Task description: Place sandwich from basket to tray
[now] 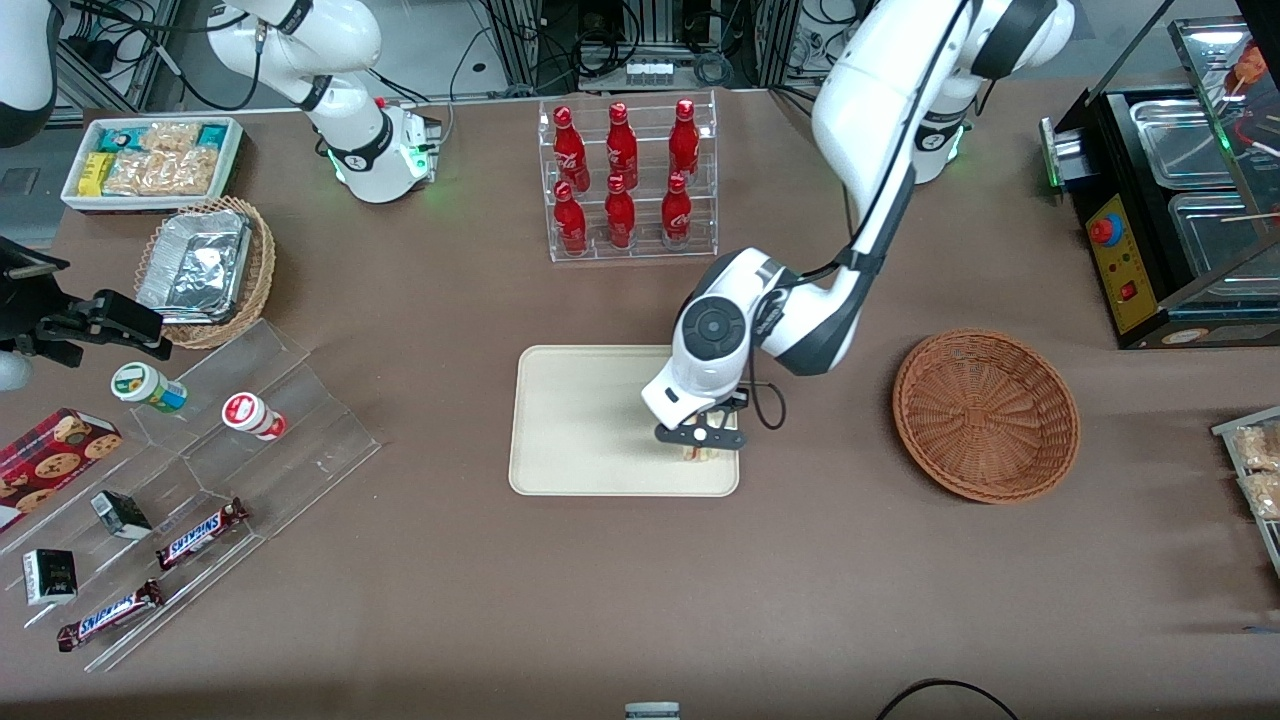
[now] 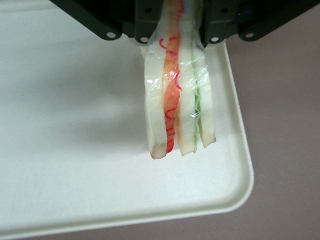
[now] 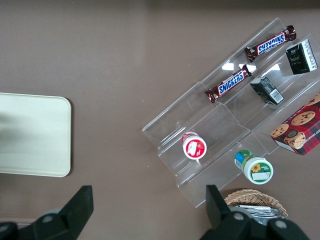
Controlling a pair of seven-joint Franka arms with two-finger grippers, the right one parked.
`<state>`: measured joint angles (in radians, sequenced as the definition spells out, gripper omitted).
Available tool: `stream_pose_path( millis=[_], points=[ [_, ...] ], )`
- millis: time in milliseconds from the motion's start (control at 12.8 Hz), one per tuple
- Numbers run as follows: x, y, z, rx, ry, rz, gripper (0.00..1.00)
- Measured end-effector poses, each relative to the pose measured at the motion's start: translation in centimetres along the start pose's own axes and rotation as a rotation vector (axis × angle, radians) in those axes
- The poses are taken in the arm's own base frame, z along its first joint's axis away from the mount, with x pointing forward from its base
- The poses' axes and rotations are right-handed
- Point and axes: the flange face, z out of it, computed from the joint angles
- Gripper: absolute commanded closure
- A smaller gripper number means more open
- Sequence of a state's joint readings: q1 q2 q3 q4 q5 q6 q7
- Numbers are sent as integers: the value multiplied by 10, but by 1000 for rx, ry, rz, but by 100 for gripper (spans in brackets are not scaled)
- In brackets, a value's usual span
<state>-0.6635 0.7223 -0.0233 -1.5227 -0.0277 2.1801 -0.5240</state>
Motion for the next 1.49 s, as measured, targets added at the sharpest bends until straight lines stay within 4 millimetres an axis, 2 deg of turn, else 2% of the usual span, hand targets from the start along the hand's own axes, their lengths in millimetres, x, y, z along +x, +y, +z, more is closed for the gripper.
stream_pose_path(
  millis=[235, 471, 549, 627, 863, 1020, 1098, 1333, 1490],
  points=[
    [3, -1, 15, 4, -5, 33, 70],
    [4, 0, 14, 1, 1, 38, 30],
    [4, 0, 13, 0, 2, 38, 11],
    [5, 0, 13, -1, 3, 37, 0],
    [9, 0, 0, -16, 19, -24, 0],
    [14, -12, -33, -2, 7, -82, 0],
    [15, -25, -60, 8, -6, -106, 0],
    [22, -94, -150, 8, -16, -199, 0],
    [25, -145, -192, -8, 5, -240, 0]
  ],
)
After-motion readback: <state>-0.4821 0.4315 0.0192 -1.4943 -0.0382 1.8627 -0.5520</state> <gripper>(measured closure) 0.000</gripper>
